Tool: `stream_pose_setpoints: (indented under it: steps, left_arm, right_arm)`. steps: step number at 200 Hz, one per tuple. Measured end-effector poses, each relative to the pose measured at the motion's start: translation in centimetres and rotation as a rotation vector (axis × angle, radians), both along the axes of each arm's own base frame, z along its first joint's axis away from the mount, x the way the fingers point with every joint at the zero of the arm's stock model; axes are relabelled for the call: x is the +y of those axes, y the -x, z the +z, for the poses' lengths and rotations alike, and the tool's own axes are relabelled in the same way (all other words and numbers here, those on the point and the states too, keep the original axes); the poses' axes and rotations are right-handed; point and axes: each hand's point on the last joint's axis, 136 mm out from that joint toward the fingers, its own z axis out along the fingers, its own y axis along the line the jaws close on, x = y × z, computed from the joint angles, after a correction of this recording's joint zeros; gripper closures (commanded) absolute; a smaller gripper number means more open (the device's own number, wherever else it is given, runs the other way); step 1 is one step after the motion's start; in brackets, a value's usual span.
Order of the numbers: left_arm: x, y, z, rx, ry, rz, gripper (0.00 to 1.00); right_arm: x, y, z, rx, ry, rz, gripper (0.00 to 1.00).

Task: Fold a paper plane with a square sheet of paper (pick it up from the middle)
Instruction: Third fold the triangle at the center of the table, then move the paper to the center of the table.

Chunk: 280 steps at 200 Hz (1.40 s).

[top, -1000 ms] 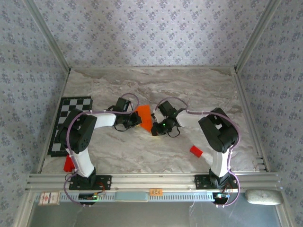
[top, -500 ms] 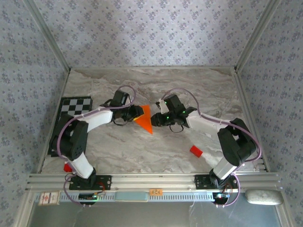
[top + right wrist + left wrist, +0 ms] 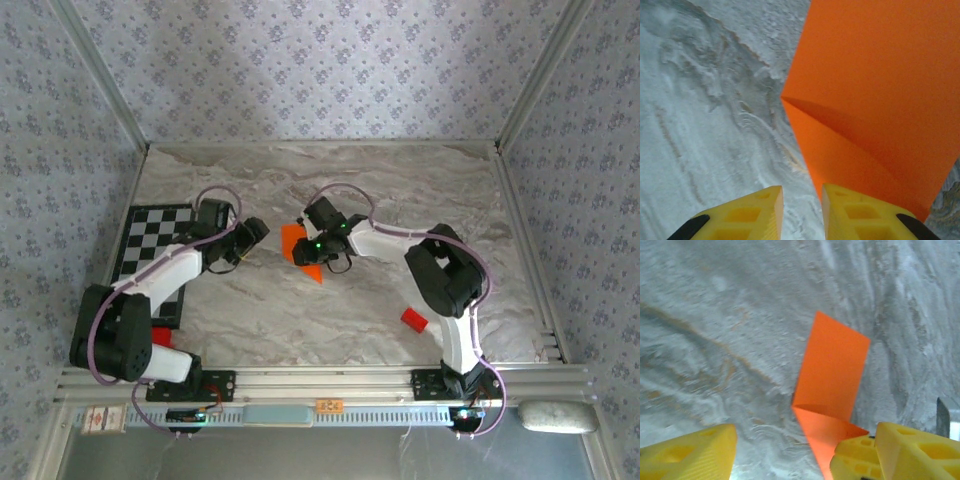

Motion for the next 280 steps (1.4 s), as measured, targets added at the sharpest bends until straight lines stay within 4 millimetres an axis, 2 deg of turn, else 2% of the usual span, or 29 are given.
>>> stream_pose_setpoints:
  steps: [32,66,117,141,145,150,169,183,221,259,280]
  left_arm:
    - [0.2,0.5,-0.5,0.019,-0.002,0.009,0.18]
    - [0.0,0.6,-0.4,0.022,0.010,0.000,0.17]
    - [-1.3,0.9,0.0,0.016,0.047,-0.049,0.17]
    - [-3.1,1.5,-0.1,0.020,0.064,-0.094,0.15]
    - [-3.4,1.6,-0.1,0.023,0.069,-0.100,0.05]
    - [-3.8,1.7,-0.2,0.028,0.075,-0.105,0.00]
    - [-5.3,2.2,-0.7,0.047,0.109,-0.116,0.00]
    - [-6.1,2.8,-1.4,0.071,0.130,-0.112,0.00]
    - [-7.8,4.2,-3.2,0.135,0.161,-0.109,0.01]
    - [-9.6,4.5,-3.0,0.132,0.192,-0.128,0.06]
    - [-10.4,4.7,-2.9,0.131,0.207,-0.136,0.13]
  right_arm:
    - [-1.3,0.6,-2.2,0.044,0.088,0.008,0.72]
    - [-2.4,1.4,-2.5,0.037,0.128,0.076,0.73]
    - [-5.9,5.4,-2.2,0.057,0.141,0.221,0.67]
    - [-6.1,4.7,-0.5,0.032,0.088,0.166,0.63]
    - [-6.1,4.5,-0.1,0.026,0.076,0.147,0.63]
    - [-6.1,4.3,0.5,0.011,0.060,0.125,0.63]
    - [-6.2,3.8,2.4,-0.022,-0.001,0.030,0.64]
    - [-6.3,3.6,2.8,-0.030,-0.021,-0.017,0.65]
    - [-6.6,3.2,1.9,-0.011,-0.004,-0.086,0.67]
    - [-7.5,2.9,-0.4,0.032,0.044,-0.121,0.68]
    - [-7.9,2.7,-1.2,0.049,0.060,-0.137,0.70]
